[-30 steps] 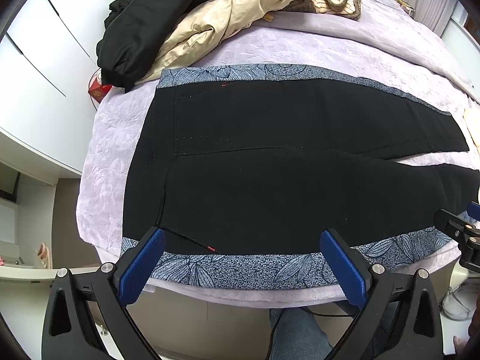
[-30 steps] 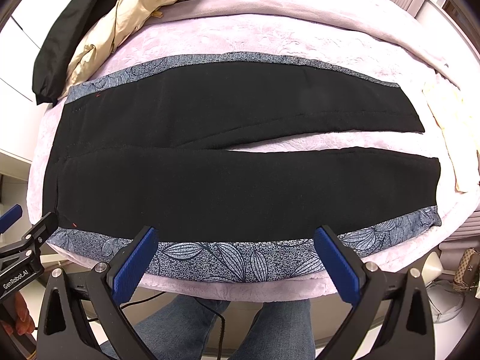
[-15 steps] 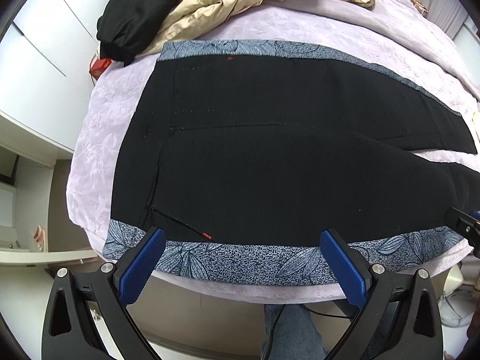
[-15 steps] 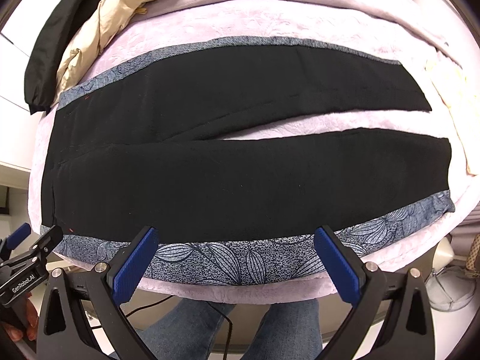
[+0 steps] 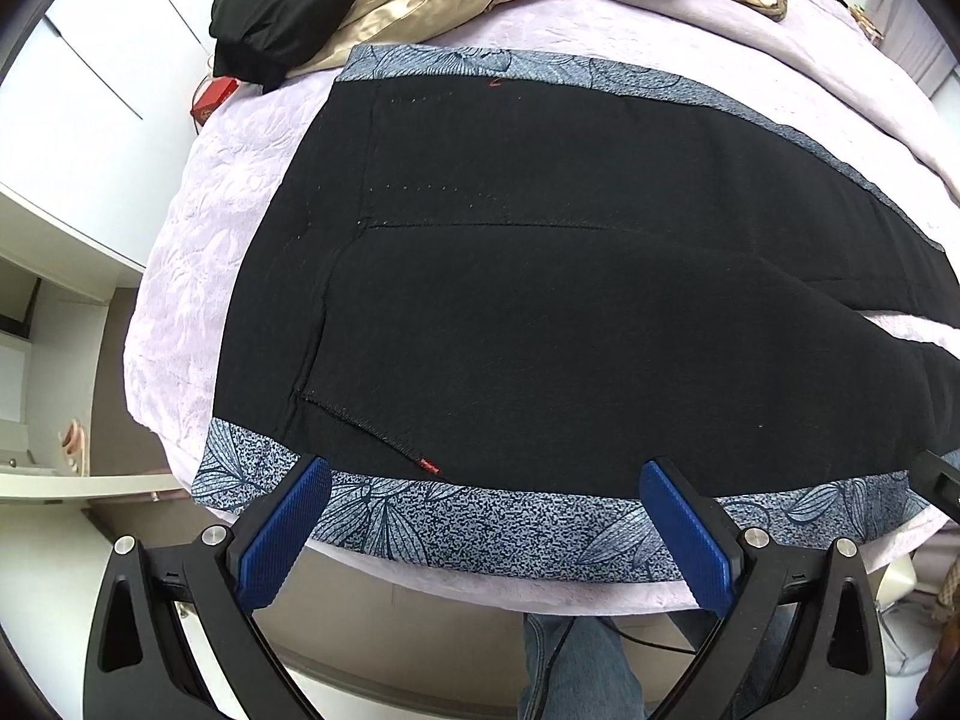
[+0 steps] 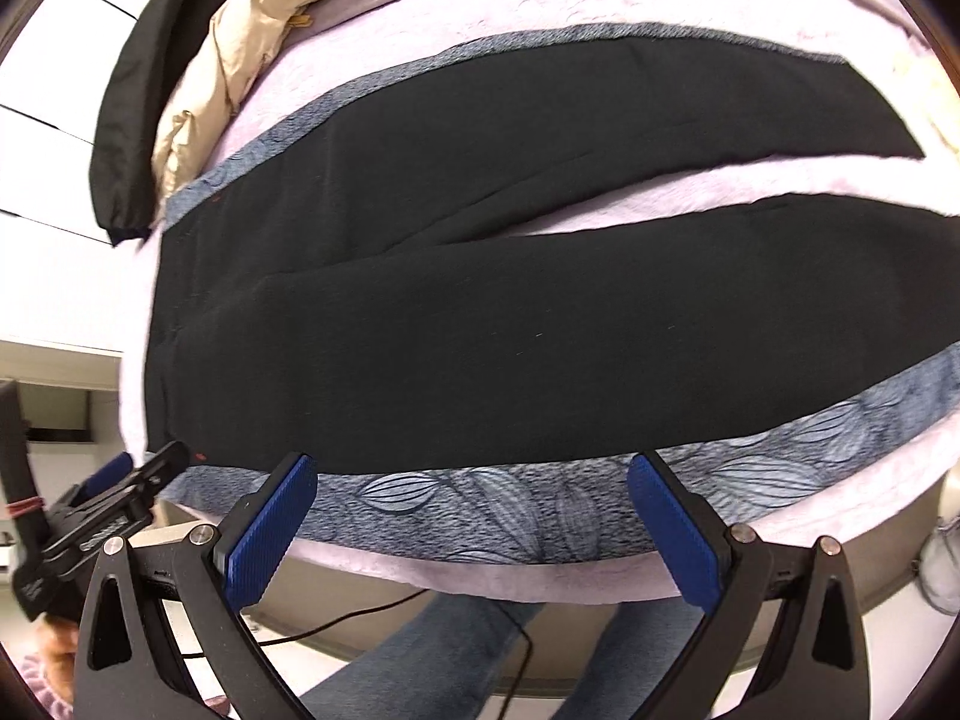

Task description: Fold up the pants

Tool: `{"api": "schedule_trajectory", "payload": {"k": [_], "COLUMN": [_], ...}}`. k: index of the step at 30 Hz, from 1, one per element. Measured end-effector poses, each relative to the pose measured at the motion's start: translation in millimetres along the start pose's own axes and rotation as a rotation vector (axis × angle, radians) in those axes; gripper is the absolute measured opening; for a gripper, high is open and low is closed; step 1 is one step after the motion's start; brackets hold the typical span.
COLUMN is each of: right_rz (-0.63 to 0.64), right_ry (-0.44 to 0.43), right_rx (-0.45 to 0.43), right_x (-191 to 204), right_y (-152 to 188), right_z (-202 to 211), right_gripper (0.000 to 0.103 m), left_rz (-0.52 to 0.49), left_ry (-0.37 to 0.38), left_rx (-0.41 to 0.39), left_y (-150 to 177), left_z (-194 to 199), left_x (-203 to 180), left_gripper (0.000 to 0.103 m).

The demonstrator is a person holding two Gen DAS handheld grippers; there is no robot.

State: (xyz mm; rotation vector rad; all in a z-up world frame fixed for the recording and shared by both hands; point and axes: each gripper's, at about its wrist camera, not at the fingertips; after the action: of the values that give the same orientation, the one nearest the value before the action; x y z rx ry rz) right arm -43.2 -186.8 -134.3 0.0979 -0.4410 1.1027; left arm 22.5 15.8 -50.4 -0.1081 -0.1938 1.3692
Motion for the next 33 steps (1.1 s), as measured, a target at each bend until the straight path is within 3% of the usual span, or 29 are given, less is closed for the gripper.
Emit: {"api": "schedule_trajectory", "payload": {"k": [5, 10, 12, 13, 15, 16, 23, 28, 33], "right_rz": [-0.043, -0.078, -0.085, -0.089, -0.104, -0.115, -0.168, -0.126, -0.165], "right_ry": [-0.161, -0.356, -0.387, -0.39, -0.396, -0.409, -0.469, -0.584, -0.564], "right_rx": [0.022, 0.059, 0.091, 0.111, 0.164, 0.179, 0.191, 0.139, 0.176], "right_x": [-6, -18, -23, -25, -31, -34, -41, -25, -16], "right_y": [6, 19, 29, 33, 44, 48, 48, 35, 30], "right_z": [-9, -20, -27, -32, -43, -46, -68, -55, -75], "right_gripper": [0.103, 0.103, 0.099, 0.088, 0.067, 0.064, 0.064, 0.063, 0.063], "left_rz": [0.054, 0.146, 0.181, 0.199, 0.23, 0.248, 0.268, 0.285, 0.318], "left_ry": [0.042, 0.138, 0.191, 0.217, 0.254, 0.269, 0.301, 0.323, 0.381], "left_rx": [-0.017, 0.0, 0.005, 0.012, 0.042, 0.051, 0.068, 0.072, 0.093], "left_y": [0, 6, 9, 12, 15, 18, 35, 42, 49], "left_z": [-6, -20, -24, -26, -33, -36, -39, -37, -40], "left_x": [10, 34, 44, 48, 56, 60, 66, 74, 75], "left_gripper": [0.103, 0.103, 0.096, 0.086, 0.083, 0.083, 0.083, 0.083, 0.083]}}
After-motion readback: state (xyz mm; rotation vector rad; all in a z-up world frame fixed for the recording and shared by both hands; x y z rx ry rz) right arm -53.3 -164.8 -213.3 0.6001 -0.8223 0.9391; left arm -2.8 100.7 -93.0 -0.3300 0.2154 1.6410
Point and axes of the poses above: each gripper's, at about its wrist camera, not at the fingertips, and z roughly against the way its jaws point, x to its left, y to its underside, and after that the axes turned 1 degree about -y, right-handed
